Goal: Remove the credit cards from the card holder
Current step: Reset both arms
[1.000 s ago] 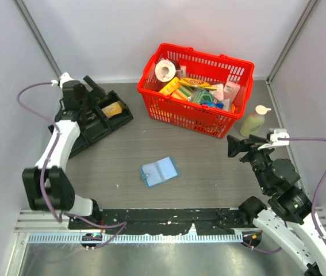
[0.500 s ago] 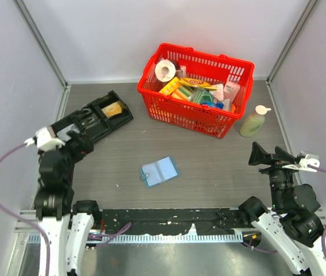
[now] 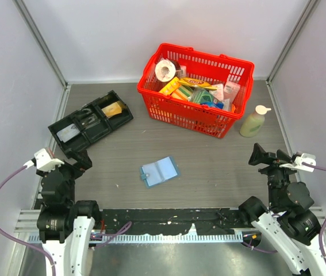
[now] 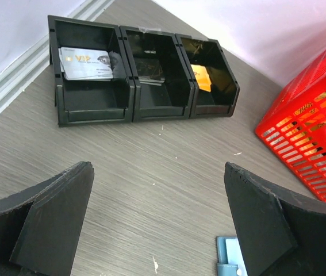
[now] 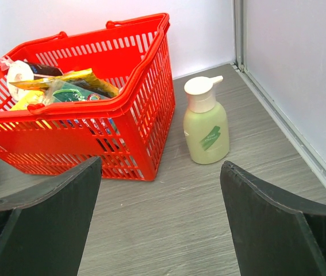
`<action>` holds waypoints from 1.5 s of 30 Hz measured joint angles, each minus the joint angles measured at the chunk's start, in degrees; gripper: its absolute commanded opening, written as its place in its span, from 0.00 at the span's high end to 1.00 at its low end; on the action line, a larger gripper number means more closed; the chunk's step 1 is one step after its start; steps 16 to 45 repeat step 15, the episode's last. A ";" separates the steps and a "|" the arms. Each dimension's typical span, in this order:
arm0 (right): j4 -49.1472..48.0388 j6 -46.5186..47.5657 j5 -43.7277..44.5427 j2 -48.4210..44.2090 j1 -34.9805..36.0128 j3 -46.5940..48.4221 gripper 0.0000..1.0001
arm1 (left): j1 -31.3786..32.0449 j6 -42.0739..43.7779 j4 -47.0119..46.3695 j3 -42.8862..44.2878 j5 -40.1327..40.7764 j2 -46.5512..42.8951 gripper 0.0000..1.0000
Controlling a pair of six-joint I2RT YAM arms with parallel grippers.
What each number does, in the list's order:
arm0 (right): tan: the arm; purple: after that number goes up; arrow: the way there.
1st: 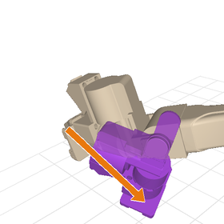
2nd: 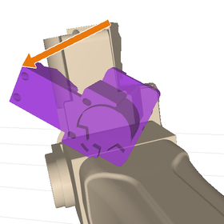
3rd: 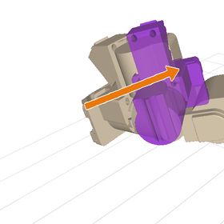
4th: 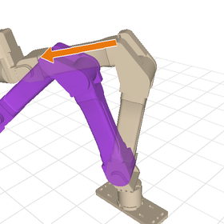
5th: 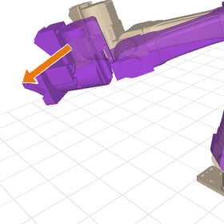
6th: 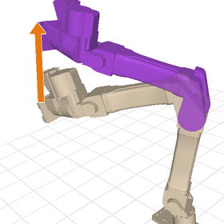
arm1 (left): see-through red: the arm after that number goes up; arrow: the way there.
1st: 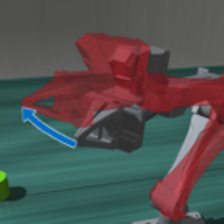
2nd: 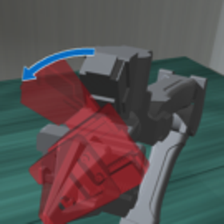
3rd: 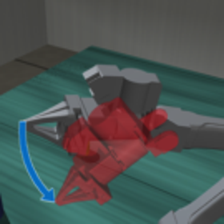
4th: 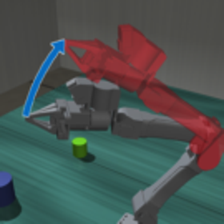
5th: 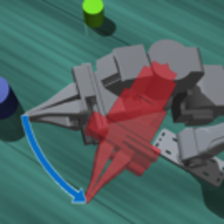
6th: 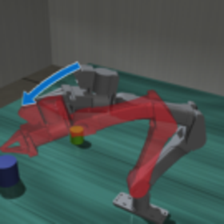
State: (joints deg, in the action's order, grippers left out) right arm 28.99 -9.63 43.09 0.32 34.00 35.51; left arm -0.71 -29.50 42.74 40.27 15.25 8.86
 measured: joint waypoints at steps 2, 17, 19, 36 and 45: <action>0.02 -0.02 0.39 0.02 -0.02 -0.09 0.12 | 0.90 -0.02 0.31 -0.26 0.04 0.00 0.00; -0.04 0.00 0.76 0.02 -0.13 -0.74 0.12 | 2.54 -0.04 0.42 -0.35 -0.42 -0.02 0.00; -0.04 0.00 0.76 0.02 -0.13 -0.74 0.12 | 2.54 -0.04 0.42 -0.35 -0.42 -0.02 0.00; -0.04 0.00 0.76 0.02 -0.13 -0.74 0.12 | 2.54 -0.04 0.42 -0.35 -0.42 -0.02 0.00; -0.04 0.00 0.76 0.02 -0.13 -0.74 0.12 | 2.54 -0.04 0.42 -0.35 -0.42 -0.02 0.00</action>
